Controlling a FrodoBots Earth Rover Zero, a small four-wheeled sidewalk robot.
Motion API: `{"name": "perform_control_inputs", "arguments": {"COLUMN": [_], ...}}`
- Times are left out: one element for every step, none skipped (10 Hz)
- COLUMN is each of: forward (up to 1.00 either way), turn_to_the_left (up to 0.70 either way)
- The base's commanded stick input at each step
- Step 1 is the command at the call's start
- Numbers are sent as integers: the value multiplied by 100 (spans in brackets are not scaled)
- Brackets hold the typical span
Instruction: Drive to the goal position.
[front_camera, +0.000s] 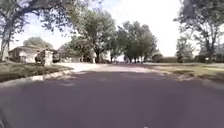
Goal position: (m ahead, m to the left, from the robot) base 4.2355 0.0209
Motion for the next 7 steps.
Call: {"name": "perform_control_inputs", "arguments": {"forward": [100, 100, 100, 100, 100, 100, 100], "turn_to_the_left": [0, 0, 0, 0, 0, 0, 0]}}
